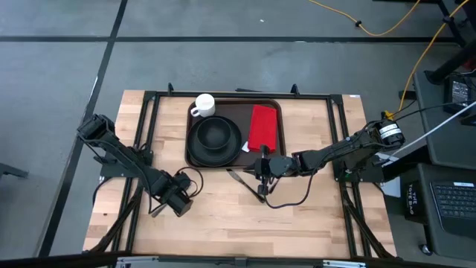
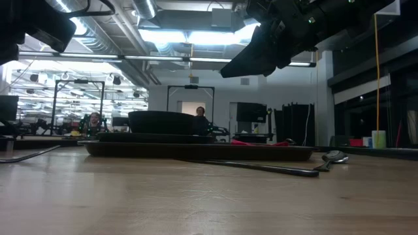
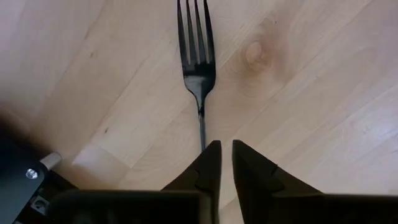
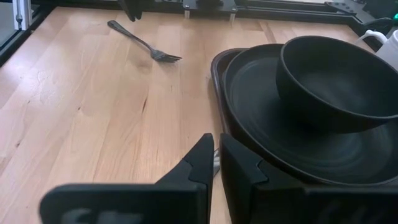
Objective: Set up tray
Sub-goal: Put the black fork on top of the red table napkin on the brown serving tray
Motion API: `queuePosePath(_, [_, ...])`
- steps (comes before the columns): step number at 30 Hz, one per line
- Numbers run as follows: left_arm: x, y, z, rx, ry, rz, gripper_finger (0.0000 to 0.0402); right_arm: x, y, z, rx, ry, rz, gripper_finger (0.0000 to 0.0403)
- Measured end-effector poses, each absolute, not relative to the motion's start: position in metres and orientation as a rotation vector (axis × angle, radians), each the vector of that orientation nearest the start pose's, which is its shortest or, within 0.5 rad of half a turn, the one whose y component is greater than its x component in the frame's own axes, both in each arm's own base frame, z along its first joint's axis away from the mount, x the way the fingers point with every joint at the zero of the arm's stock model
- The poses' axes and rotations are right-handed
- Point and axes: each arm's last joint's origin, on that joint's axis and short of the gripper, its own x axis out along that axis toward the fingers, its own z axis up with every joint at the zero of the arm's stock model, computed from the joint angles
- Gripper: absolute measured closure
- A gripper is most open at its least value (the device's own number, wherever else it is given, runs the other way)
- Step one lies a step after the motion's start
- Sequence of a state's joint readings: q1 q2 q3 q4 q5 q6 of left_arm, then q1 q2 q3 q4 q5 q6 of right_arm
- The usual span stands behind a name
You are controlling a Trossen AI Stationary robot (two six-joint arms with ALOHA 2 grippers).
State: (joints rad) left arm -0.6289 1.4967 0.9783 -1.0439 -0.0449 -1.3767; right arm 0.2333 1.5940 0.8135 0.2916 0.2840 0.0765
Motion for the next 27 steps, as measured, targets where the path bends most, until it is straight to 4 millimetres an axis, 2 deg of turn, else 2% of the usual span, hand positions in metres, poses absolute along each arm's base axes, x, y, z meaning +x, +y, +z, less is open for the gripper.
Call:
queuePosePath(15, [0.198, -0.142, 0.199, -0.568, 1.421, 0.616, 0.0275, 0.32, 0.068, 0.193, -0.049, 0.471, -0.068, 0.037])
queuePosePath(20, [0.2, -0.142, 0.195, -0.536, 1.41, 0.633, 0.0263, 0.32, 0.068, 0.193, -0.049, 0.471, -0.067, 0.037])
queuePosePath(27, [0.204, -0.147, 0.177, -0.491, 1.5, 0.649, 0.0262, 0.32, 0.068, 0.193, -0.043, 0.474, -0.041, 0.037])
